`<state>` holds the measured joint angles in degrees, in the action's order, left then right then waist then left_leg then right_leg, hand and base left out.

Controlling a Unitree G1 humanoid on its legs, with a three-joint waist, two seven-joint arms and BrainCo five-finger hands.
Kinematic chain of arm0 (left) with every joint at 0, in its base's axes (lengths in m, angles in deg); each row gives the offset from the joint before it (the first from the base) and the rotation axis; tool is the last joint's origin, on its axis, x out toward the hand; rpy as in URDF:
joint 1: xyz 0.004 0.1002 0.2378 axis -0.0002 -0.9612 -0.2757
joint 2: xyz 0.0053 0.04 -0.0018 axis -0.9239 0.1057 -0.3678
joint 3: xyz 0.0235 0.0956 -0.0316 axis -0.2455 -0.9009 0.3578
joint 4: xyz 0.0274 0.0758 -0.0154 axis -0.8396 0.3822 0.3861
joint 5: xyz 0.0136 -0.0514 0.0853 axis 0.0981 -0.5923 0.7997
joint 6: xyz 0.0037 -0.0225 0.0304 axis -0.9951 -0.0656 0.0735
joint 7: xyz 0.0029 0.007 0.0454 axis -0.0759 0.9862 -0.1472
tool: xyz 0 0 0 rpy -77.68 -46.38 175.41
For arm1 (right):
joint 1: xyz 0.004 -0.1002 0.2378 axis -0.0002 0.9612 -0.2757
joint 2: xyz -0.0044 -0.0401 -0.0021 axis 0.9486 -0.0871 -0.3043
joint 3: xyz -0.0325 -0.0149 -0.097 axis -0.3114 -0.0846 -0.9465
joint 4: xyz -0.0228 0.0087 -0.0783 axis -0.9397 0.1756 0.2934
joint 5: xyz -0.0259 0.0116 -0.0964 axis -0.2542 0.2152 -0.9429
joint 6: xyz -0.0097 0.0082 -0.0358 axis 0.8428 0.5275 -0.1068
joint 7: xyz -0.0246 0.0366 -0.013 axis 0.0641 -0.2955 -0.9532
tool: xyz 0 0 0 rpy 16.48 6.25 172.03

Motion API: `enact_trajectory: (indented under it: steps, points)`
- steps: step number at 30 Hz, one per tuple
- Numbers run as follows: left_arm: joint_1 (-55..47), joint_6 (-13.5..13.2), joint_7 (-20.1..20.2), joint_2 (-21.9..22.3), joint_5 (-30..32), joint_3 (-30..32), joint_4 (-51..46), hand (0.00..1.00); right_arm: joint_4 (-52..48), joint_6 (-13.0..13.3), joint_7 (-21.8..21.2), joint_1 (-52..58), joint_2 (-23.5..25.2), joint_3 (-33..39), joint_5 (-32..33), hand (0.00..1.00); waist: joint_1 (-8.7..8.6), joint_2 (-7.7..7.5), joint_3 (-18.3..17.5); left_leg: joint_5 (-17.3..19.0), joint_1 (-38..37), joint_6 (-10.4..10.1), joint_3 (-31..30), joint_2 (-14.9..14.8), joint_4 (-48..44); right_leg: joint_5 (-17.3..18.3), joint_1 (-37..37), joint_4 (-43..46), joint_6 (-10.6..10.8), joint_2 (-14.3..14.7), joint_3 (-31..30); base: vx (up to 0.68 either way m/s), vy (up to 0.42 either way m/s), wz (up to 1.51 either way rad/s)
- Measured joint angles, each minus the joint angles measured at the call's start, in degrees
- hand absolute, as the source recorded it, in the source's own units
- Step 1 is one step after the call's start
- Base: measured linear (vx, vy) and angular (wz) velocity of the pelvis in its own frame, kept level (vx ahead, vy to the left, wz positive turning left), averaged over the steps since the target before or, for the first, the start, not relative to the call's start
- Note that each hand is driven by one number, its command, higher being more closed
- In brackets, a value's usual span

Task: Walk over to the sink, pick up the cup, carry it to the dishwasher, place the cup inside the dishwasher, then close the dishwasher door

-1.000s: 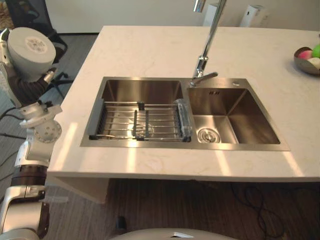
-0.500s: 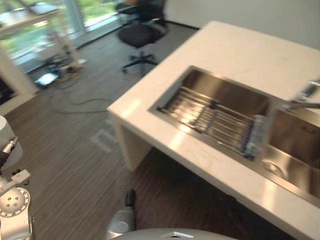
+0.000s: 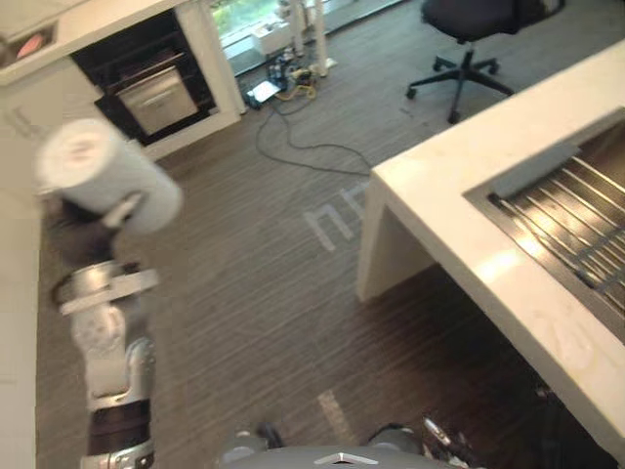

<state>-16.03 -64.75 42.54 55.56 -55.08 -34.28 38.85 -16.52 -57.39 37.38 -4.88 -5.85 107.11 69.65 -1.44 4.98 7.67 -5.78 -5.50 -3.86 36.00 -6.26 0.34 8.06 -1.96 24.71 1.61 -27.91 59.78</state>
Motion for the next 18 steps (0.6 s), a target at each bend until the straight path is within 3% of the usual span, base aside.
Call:
enact_trajectory:
  steps: [1,3,4,5,6,7,8,9,10,11,12,13,14,15,17,18]
  points:
    - [0.7,1.5,0.0,-0.3,-0.1,-1.1,-0.3,1.00,1.6,-0.3,0.0,0.3,0.5,-0.1,-0.3,0.00,0.04,0.80,-0.6,2.3,-1.5,-2.1,-0.1,-0.1,2.2,-0.8,-1.6,-0.2,0.8,0.3,1.2,-0.06,0.198,0.55]
    - [0.9,4.1,-1.2,-1.6,-0.4,-1.3,-0.3,1.00,1.5,-0.5,0.4,0.9,2.0,0.4,-0.6,0.00,0.11,-0.04,-0.4,5.0,-2.7,-1.3,-1.7,1.2,3.0,-2.9,-4.0,-0.4,1.1,-0.1,1.8,-0.03,0.194,0.51]
    - [0.5,5.6,-2.0,-2.5,-1.3,-1.8,1.1,1.00,1.5,-0.6,1.1,1.5,3.1,0.9,-0.4,0.00,0.54,-1.04,-1.1,5.5,-2.3,-0.6,-3.3,2.3,3.0,-5.1,-4.0,-0.5,-0.9,-0.6,-1.2,0.00,0.189,0.82]
    - [0.6,5.8,-2.5,-2.5,-2.8,-2.8,3.6,1.00,1.3,-0.7,1.1,2.5,4.1,1.1,0.6,0.00,0.33,-1.41,-1.2,6.2,-2.3,0.6,-6.7,2.9,3.0,-8.0,-3.6,1.2,-4.3,-1.0,-8.0,0.02,0.192,1.07]
    - [0.7,5.8,-2.7,-2.2,-3.3,-3.7,5.1,1.00,1.3,-0.9,1.0,3.0,4.4,1.1,0.9,0.00,0.14,-1.39,-1.3,6.3,-2.2,1.0,-8.7,2.9,2.8,-9.9,-2.5,3.1,-6.0,-1.2,-12.3,0.12,0.210,1.55]
    - [0.8,5.1,-2.7,-1.0,-3.8,-6.1,8.8,1.00,1.4,-1.7,0.8,4.0,5.8,1.3,0.7,0.00,-0.58,-0.69,-2.0,6.5,0.0,1.7,-13.3,1.8,2.0,-3.3,0.8,2.8,-2.2,3.2,-25.3,0.14,0.153,1.99]
    - [1.6,4.5,-2.9,0.2,-3.8,-7.8,12.9,1.00,1.4,-1.8,-0.1,4.9,7.6,1.5,0.3,0.00,-1.43,-1.40,-2.6,6.1,1.8,2.4,-19.0,1.1,1.6,1.8,2.0,-0.1,-0.8,10.4,-39.3,0.14,0.116,2.33]
    - [2.1,4.2,-3.3,0.7,-3.7,-9.3,15.9,1.00,1.2,-1.0,-0.3,5.7,7.9,1.9,-0.6,0.00,-2.18,-2.03,-2.5,5.7,2.4,2.7,-22.7,1.4,1.5,4.0,2.3,-1.6,0.7,14.2,-47.8,0.08,0.025,2.08]
    - [2.5,4.1,-3.6,1.3,-3.6,-10.4,17.9,1.00,1.2,-0.3,-0.5,6.3,8.0,1.5,-1.6,0.00,-2.69,-2.89,-2.5,5.6,2.4,2.8,-24.9,1.8,1.5,4.9,2.0,-2.0,1.7,16.0,-51.9,0.13,-0.031,1.92]
    - [2.8,4.1,-4.2,1.7,-3.5,-12.6,20.6,1.00,1.1,0.5,-0.7,7.6,8.2,0.1,-3.3,0.00,-2.86,-4.79,-2.7,5.4,2.3,3.0,-28.6,3.0,1.1,5.8,2.0,-2.6,3.4,17.4,-56.0,0.16,-0.071,1.87]
    - [2.7,4.2,-5.2,1.9,-3.1,-14.0,21.7,1.00,1.2,0.7,-0.8,8.1,8.5,-1.9,-4.8,0.00,-2.84,-6.40,-2.7,5.4,1.9,3.0,-31.4,4.0,0.7,6.0,2.1,-4.4,4.4,17.3,-56.4,0.13,-0.067,1.61]
    - [2.5,4.2,-5.7,1.9,-2.1,-14.5,21.8,1.00,1.2,0.6,-1.0,7.9,8.6,-2.9,-5.7,0.00,-2.61,-6.97,-2.7,5.3,1.6,2.9,-32.3,4.2,0.7,5.4,2.1,-6.0,5.0,17.3,-56.4,0.11,-0.108,1.12]
    - [2.3,4.2,-7.0,1.7,-0.6,-14.9,21.7,1.00,1.2,0.2,-1.7,7.1,8.8,-5.6,-6.8,0.00,-1.66,-8.13,-3.2,5.4,1.2,2.1,-33.4,4.7,0.8,1.0,2.5,-9.5,4.7,17.0,-56.1,0.07,-0.158,0.64]
    - [2.1,4.3,-8.2,1.2,1.2,-15.0,21.6,1.00,1.3,-0.8,-2.5,5.7,8.6,-7.5,-6.9,0.00,-0.82,-9.37,-3.7,5.5,0.7,1.1,-34.2,5.3,1.0,-1.1,3.4,-9.9,6.1,16.4,-55.8,0.08,-0.203,0.46]
    - [1.0,4.3,-9.6,1.5,2.8,-15.1,21.3,1.00,1.7,-2.3,-2.7,4.7,6.8,-9.3,-7.1,0.00,0.25,-8.89,-4.4,5.3,0.1,0.0,-34.4,4.6,2.0,0.5,2.0,-11.8,6.2,17.0,-55.8,0.02,-0.186,0.08]
    - [0.2,4.6,-10.5,1.8,3.8,-15.0,21.4,1.00,1.6,-3.0,-3.1,4.2,4.6,-11.6,-6.8,0.00,0.37,-7.92,-4.9,4.6,0.1,-0.9,-34.3,3.3,3.1,0.3,2.0,-13.3,5.4,18.2,-55.3,-0.03,-0.192,-0.02]
